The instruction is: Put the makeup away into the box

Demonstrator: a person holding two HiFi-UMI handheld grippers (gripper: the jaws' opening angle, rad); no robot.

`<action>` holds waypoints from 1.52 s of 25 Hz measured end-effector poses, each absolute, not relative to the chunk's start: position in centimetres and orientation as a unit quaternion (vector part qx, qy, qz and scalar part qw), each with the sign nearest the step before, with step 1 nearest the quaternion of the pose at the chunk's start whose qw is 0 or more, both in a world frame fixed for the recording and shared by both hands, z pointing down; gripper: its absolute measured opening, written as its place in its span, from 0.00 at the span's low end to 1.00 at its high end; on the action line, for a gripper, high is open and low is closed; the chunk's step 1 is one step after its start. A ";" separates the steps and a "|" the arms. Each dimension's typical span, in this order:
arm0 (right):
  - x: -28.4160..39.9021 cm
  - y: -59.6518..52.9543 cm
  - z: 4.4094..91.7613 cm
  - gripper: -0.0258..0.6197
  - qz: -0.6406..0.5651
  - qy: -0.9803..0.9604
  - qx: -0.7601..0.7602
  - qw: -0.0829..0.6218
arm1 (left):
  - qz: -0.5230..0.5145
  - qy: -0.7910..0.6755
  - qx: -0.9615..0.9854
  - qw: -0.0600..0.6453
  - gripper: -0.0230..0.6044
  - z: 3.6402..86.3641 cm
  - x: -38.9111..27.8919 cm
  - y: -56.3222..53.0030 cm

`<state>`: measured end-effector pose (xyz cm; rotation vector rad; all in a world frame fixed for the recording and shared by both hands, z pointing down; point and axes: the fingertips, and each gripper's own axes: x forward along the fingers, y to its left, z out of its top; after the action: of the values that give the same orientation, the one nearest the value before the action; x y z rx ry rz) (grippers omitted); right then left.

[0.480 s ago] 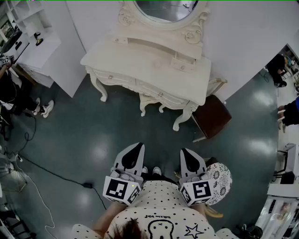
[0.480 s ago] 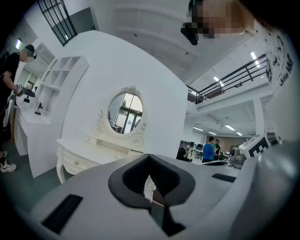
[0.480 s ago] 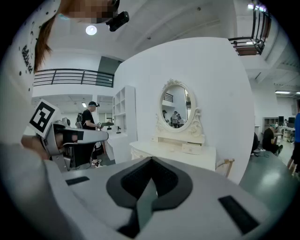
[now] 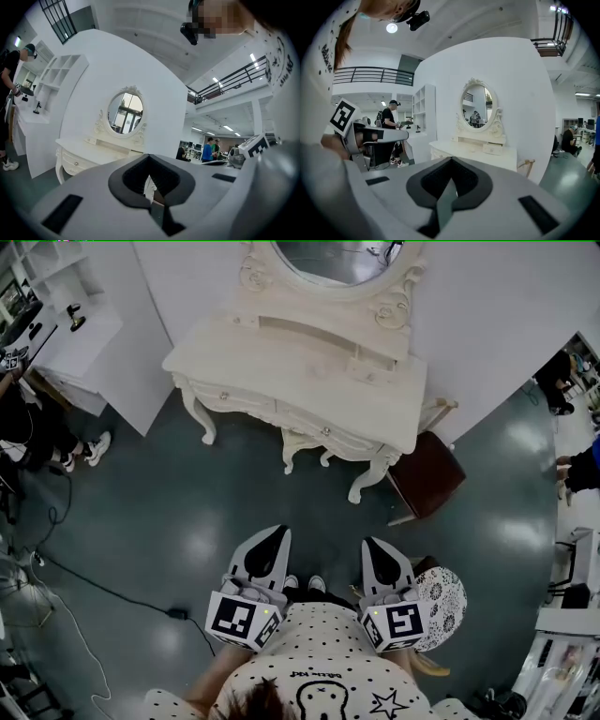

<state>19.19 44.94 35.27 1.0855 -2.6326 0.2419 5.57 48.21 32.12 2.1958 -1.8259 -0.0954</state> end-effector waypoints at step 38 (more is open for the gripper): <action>11.9 30.5 35.1 0.05 0.091 -0.929 0.338 0.118 | -0.036 -0.660 0.740 0.125 0.03 31.7 -0.8 34.9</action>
<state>11.88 30.48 35.13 0.9884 -2.7193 0.2668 -0.76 34.94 31.65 2.1561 -1.9241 -0.1038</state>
